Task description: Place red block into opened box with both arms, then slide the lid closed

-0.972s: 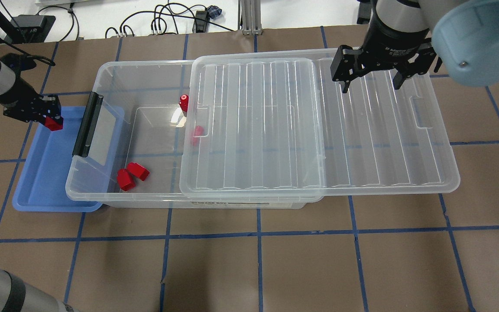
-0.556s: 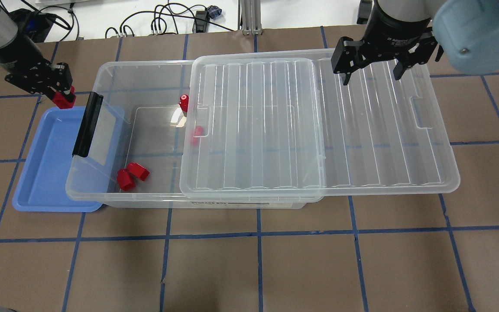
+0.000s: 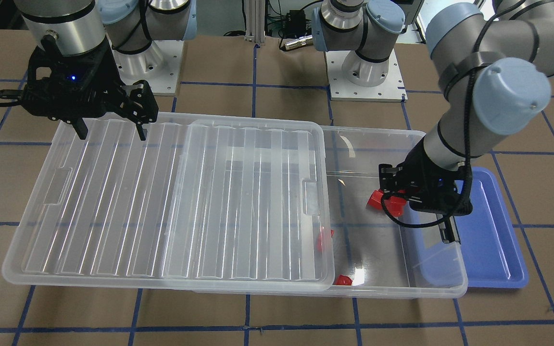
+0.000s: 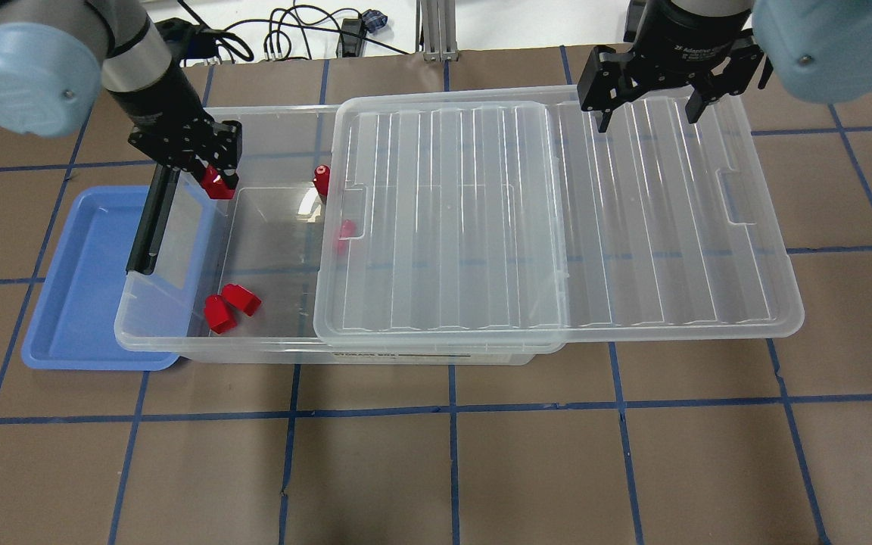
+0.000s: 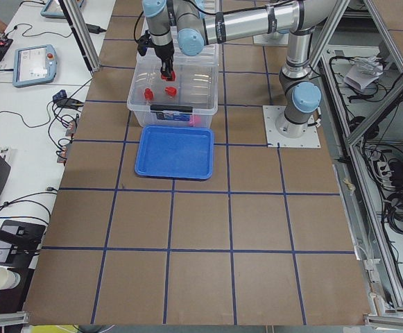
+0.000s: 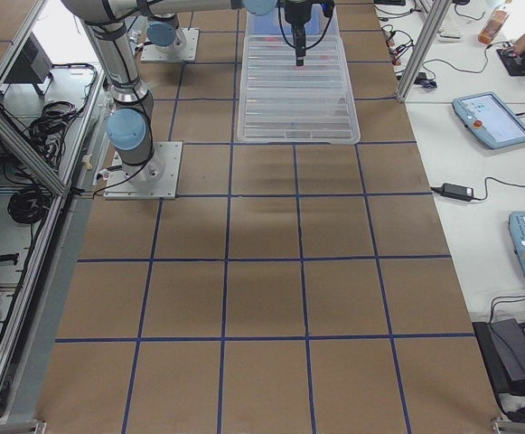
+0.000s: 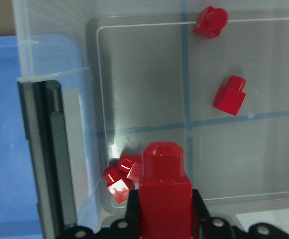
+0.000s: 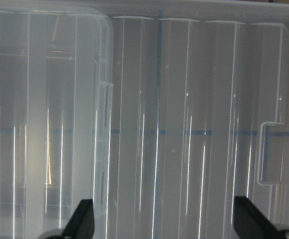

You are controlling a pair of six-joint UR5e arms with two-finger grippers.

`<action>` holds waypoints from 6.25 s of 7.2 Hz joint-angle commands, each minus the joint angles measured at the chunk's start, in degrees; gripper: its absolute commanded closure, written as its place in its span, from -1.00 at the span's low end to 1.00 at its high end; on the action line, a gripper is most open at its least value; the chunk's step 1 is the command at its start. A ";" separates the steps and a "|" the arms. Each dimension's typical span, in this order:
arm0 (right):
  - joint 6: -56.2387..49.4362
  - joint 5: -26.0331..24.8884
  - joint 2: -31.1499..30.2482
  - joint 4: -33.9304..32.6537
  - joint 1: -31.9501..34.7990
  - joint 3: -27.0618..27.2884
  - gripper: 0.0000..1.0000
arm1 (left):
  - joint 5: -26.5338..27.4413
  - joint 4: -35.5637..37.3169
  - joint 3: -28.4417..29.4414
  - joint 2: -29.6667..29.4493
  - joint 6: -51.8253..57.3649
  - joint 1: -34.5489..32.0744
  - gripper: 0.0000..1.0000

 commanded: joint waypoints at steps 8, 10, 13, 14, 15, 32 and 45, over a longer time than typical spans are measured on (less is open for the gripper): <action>-1.58 -0.27 0.23 4.55 -3.32 -1.94 -1.00 | -0.36 25.26 -16.44 -5.84 -3.54 2.92 -0.82; -11.65 -0.71 -0.39 4.74 -11.38 -2.03 -1.00 | 0.16 19.71 -10.58 -3.92 -3.72 0.91 -1.00; -35.38 -0.01 0.40 0.55 -26.31 -0.98 -1.00 | 0.43 -0.31 1.98 0.56 -5.81 -3.40 -1.00; -40.55 0.17 1.36 -1.13 -30.54 -0.19 -1.00 | -0.10 -6.73 5.59 2.84 -5.91 -4.54 -1.00; -40.43 -0.09 1.54 -1.06 -32.59 1.47 -1.00 | -0.19 -14.97 9.02 5.90 -5.91 -4.73 -1.00; -2.07 4.48 0.58 -22.22 -10.94 23.55 -1.00 | 0.60 -12.07 5.98 10.77 -5.56 -3.41 -1.00; 2.73 2.54 -2.67 -1.15 -1.32 2.80 -1.00 | 4.65 -11.36 4.85 10.86 -8.54 -3.24 -1.00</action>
